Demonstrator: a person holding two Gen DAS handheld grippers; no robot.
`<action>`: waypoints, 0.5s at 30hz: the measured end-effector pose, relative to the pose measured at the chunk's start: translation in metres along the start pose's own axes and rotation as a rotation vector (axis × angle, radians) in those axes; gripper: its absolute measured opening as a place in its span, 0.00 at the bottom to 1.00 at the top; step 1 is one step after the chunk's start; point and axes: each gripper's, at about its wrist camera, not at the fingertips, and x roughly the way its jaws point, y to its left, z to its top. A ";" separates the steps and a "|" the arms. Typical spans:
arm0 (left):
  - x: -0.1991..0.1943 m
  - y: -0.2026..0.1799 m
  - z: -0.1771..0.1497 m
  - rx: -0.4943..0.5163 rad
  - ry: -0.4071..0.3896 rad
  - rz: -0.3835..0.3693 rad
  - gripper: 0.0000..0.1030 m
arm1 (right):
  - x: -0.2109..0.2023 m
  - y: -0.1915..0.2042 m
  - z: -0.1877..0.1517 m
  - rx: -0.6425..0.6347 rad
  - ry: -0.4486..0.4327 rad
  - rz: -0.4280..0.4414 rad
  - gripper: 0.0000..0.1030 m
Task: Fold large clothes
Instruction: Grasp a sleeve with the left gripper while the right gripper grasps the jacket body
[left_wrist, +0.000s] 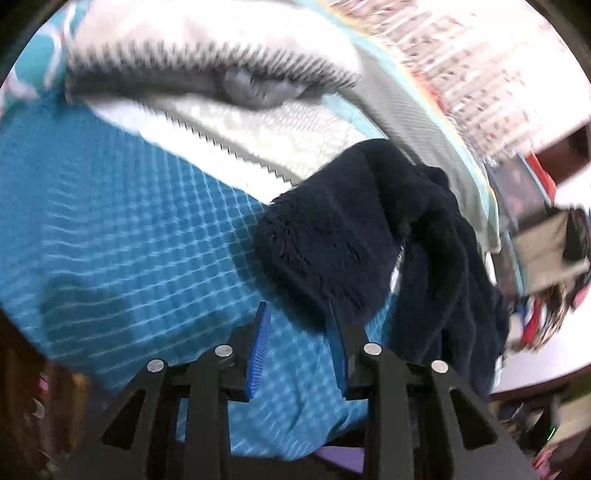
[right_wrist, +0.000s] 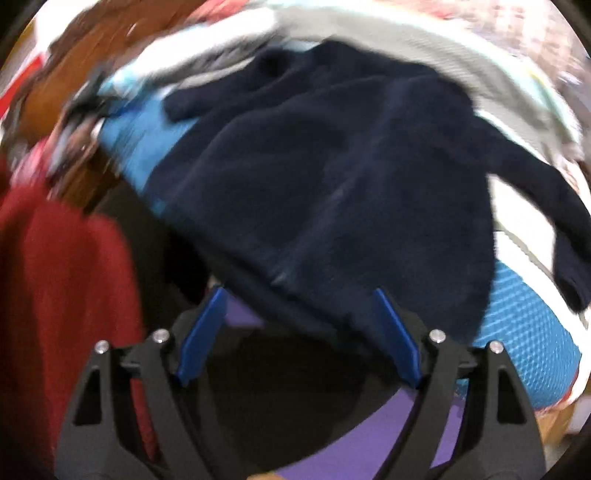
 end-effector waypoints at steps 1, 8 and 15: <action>0.010 0.002 0.006 -0.025 0.011 -0.035 0.33 | -0.003 0.005 0.001 0.002 0.015 0.027 0.76; 0.075 0.008 0.037 -0.241 0.055 -0.359 0.37 | -0.020 -0.002 0.020 0.141 -0.044 0.038 0.76; -0.016 0.053 0.117 -0.344 -0.284 -0.108 0.13 | -0.019 -0.012 0.081 0.263 -0.226 0.022 0.76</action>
